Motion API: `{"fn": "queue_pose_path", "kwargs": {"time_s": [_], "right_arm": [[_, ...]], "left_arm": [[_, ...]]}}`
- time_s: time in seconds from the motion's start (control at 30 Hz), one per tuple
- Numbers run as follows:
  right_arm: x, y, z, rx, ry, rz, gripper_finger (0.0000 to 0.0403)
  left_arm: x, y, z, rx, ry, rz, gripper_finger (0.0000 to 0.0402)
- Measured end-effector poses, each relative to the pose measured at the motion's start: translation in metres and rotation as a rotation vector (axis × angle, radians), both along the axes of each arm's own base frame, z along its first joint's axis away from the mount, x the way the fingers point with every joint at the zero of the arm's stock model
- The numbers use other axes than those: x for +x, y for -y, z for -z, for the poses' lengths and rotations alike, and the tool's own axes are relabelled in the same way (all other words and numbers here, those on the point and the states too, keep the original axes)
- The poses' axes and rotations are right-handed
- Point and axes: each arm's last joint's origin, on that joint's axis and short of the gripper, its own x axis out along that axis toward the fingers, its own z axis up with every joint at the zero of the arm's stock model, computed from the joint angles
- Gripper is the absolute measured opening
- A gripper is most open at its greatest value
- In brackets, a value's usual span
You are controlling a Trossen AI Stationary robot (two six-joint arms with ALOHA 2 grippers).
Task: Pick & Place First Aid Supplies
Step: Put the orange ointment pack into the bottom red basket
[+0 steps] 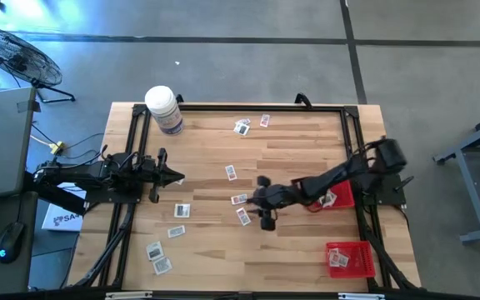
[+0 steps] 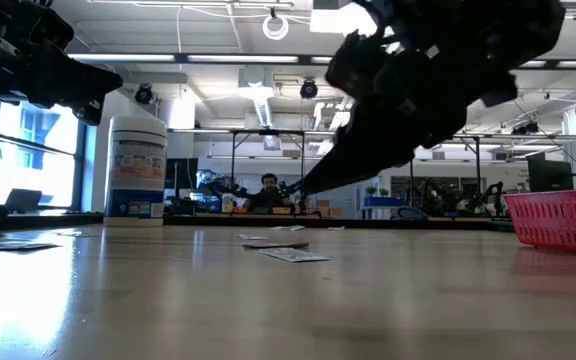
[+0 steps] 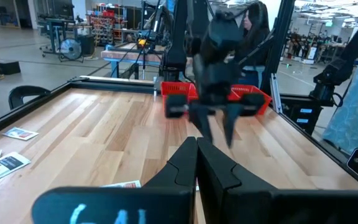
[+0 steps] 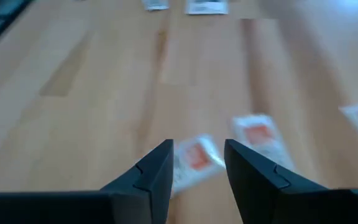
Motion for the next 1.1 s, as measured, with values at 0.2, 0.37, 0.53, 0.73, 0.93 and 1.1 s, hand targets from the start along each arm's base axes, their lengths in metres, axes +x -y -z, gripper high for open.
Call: {"fn": "queue_pose_path", "kwargs": {"time_s": [0.2,0.37,0.53,0.73,0.93,1.1], "right_arm": [[0.031,-0.009,0.026,-0.005,-0.08,-0.058,0.0129],[0.04,-0.01,0.03,-0.039,-0.159,-0.043,0.013],[0.039,-0.011,0.031,-0.018,-0.193,-0.069,0.0129],[0.027,-0.018,0.022,0.074,-0.304,-0.171,0.013],[0.01,-0.023,-0.01,0.058,-0.344,-0.184,0.013],[0.005,-0.021,-0.02,-0.022,-0.328,-0.103,0.0129]], "left_arm": [[0.0,0.0,0.0,0.0,0.0,0.0,0.0],[0.0,0.0,0.0,0.0,0.0,0.0,0.0],[0.0,0.0,0.0,0.0,0.0,0.0,0.0],[0.0,0.0,0.0,0.0,0.0,0.0,0.0],[0.0,0.0,0.0,0.0,0.0,0.0,0.0],[0.0,0.0,0.0,0.0,0.0,0.0,0.0]]}}
